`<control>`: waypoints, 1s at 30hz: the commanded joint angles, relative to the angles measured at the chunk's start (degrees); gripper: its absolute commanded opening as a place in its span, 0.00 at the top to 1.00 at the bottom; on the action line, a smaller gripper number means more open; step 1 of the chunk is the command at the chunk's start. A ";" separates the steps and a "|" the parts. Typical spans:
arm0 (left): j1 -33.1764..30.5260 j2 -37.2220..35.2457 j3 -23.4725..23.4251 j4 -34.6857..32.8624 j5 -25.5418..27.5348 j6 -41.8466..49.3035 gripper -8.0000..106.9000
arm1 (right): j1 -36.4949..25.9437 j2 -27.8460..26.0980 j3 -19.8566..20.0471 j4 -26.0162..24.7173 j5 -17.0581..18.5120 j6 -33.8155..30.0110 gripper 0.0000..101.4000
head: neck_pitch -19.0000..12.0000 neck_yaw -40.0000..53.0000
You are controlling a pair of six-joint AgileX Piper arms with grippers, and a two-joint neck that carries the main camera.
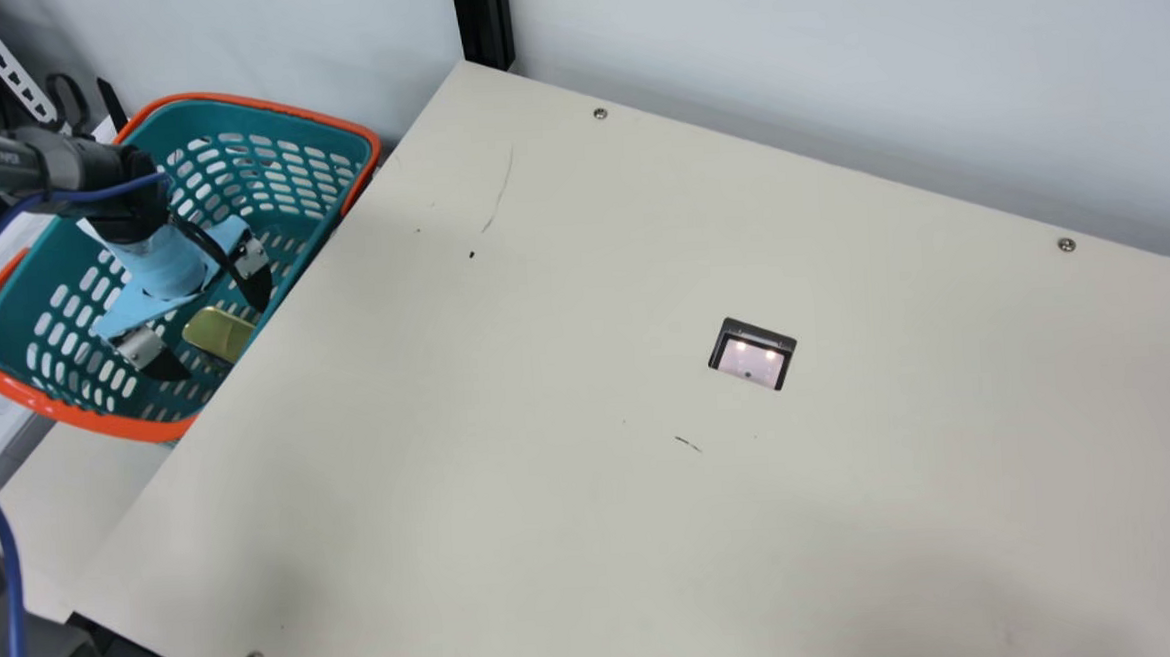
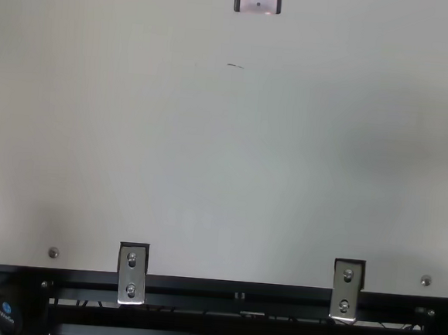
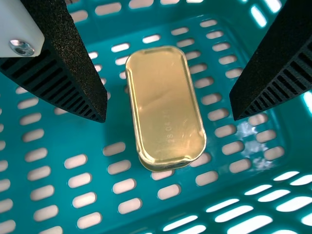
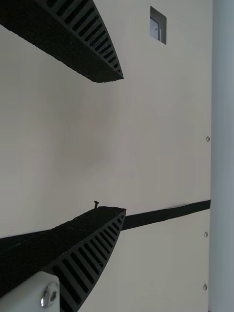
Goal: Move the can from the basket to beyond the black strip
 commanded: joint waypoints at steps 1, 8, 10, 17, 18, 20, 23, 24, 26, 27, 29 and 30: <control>0.08 0.58 -0.42 -0.22 -0.11 -0.13 0.15 | 0.00 0.00 0.00 0.00 0.00 0.00 0.00 | -1.66 0.82; 0.14 2.40 -1.66 -0.82 -1.00 -0.38 0.15 | 0.00 0.00 0.00 0.00 0.00 0.00 0.00 | -1.66 0.82; 0.14 2.84 -1.92 -1.04 -1.38 -0.42 0.15 | 0.00 0.00 0.00 0.00 0.00 0.00 0.00 | -1.66 0.82; 0.23 3.95 -2.47 -2.45 -2.78 0.24 0.34 | 0.00 0.00 0.00 0.00 0.00 0.00 0.00 | -1.66 0.82; 0.27 4.12 -2.55 -2.84 -3.01 0.57 0.84 | 0.00 0.00 0.00 0.00 0.00 0.00 0.00 | -1.66 0.82; 0.35 4.36 -2.63 -3.43 -3.47 1.27 0.84 | 0.00 0.00 0.00 0.00 0.00 0.00 0.00 | -1.66 0.82; 0.52 4.55 -2.67 -4.16 -4.20 2.63 0.84 | 0.00 0.00 0.00 0.00 0.00 0.00 0.00 | -1.66 0.82; 0.59 4.45 -2.55 -4.36 -4.52 3.21 0.84 | 0.00 0.00 0.00 0.00 0.00 0.00 0.00 | -1.66 0.82; 0.68 3.94 -2.21 -4.50 -5.31 4.35 0.84 | 0.00 0.00 0.00 -0.05 0.00 0.00 0.00 | -1.66 0.82; 0.71 3.53 -1.87 -4.56 -5.83 4.99 0.84 | 0.00 0.00 0.00 0.01 0.00 0.00 0.00 | -1.66 0.82; 0.67 2.38 -1.07 -4.36 -7.03 6.26 0.84 | 0.00 0.00 0.00 0.01 0.00 0.00 0.00 | -1.66 0.82; 0.58 1.63 -0.58 -4.25 -7.72 6.99 0.84 | 0.00 0.00 0.00 0.01 0.00 0.00 0.00 | -1.66 0.82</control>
